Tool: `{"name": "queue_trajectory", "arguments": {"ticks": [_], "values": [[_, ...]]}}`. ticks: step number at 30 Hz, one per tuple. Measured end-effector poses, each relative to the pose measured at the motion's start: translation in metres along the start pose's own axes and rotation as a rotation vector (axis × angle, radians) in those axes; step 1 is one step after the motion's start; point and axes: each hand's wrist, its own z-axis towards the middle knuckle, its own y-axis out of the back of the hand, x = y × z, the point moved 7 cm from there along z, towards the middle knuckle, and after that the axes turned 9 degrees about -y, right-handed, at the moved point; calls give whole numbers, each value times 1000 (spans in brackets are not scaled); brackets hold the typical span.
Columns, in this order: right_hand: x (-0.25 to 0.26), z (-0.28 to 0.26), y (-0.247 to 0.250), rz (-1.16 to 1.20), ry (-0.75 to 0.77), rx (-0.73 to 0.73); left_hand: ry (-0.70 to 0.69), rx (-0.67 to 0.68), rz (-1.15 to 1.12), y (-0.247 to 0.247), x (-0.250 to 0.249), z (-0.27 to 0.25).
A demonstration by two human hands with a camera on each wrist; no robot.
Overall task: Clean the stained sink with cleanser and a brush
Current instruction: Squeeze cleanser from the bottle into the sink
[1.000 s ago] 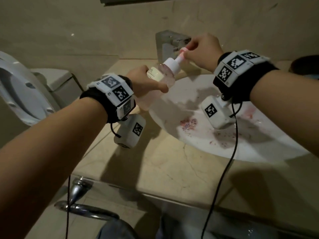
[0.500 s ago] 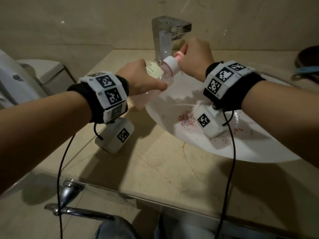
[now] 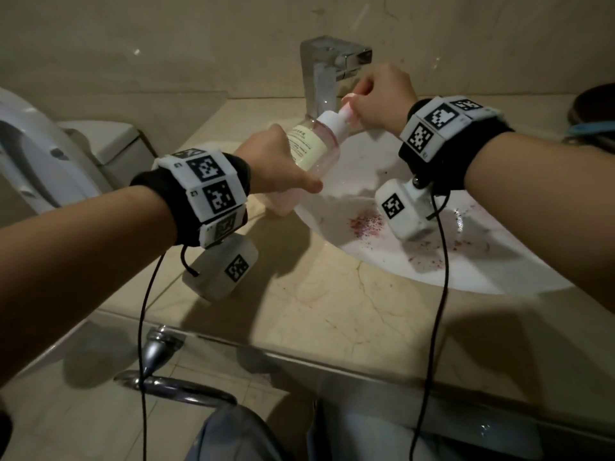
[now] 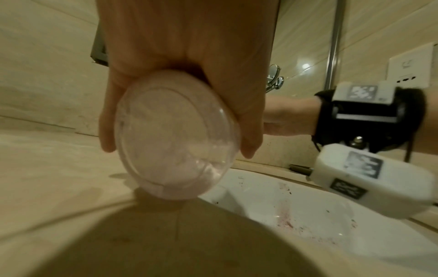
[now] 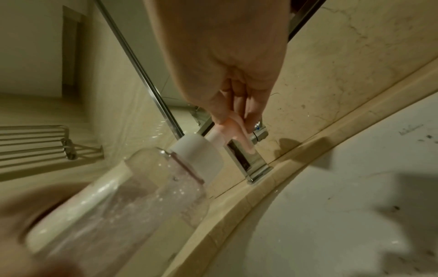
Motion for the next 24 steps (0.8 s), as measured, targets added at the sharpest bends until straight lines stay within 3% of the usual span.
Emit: {"name": "queue_trajectory", "arguments": {"ticks": [6, 16, 24], "values": [[5, -10, -2, 84, 2, 32, -8, -70, 91, 2, -3, -5], [-11, -20, -2, 41, 36, 45, -47, -14, 158, -2, -17, -7], [-41, -30, 59, 29, -42, -79, -130, 13, 73, -15, -61, -13]]}}
